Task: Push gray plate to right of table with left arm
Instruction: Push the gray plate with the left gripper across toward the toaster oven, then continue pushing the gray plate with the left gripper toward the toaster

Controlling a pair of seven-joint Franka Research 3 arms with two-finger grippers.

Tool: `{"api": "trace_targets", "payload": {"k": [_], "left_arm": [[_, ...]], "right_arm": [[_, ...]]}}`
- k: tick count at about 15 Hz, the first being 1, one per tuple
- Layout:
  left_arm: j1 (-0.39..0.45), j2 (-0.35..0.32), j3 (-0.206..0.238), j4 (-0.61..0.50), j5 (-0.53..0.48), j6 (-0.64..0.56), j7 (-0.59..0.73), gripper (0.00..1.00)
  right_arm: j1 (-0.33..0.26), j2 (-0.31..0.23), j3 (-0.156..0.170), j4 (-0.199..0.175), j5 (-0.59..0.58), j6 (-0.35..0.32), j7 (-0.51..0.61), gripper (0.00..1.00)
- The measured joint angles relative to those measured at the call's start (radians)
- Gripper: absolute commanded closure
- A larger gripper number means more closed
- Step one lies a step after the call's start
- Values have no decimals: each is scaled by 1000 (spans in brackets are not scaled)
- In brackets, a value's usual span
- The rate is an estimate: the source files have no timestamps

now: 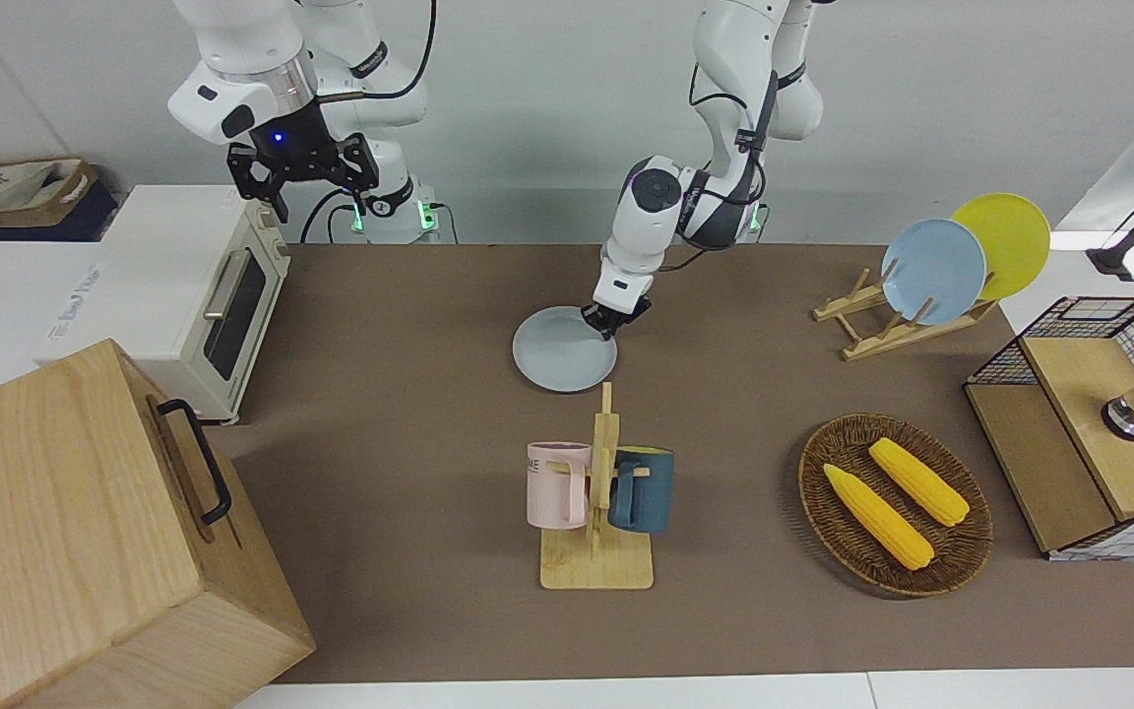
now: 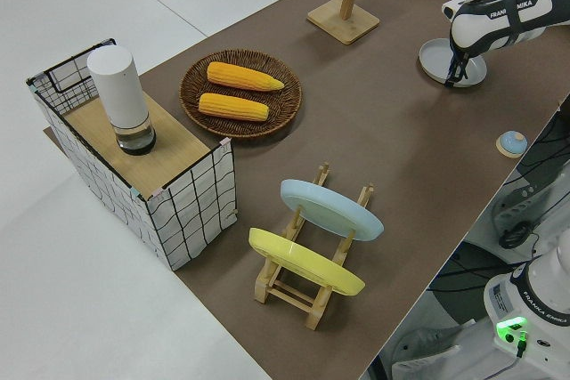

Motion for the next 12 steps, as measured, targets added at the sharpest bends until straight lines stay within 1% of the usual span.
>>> {"api": "trace_targets", "payload": {"k": [7, 9, 12], "left_arm": [[-75, 103, 0, 136, 2, 0, -93, 1000], [-101, 134, 0, 179, 38, 0, -150, 1000], [-133, 183, -3, 249, 120, -2, -268, 1000]], "right_arm": [[0, 0, 0, 0, 0, 0, 0, 17], [0, 0, 0, 0, 0, 0, 0, 17], [0, 0, 0, 0, 0, 0, 0, 17]]}}
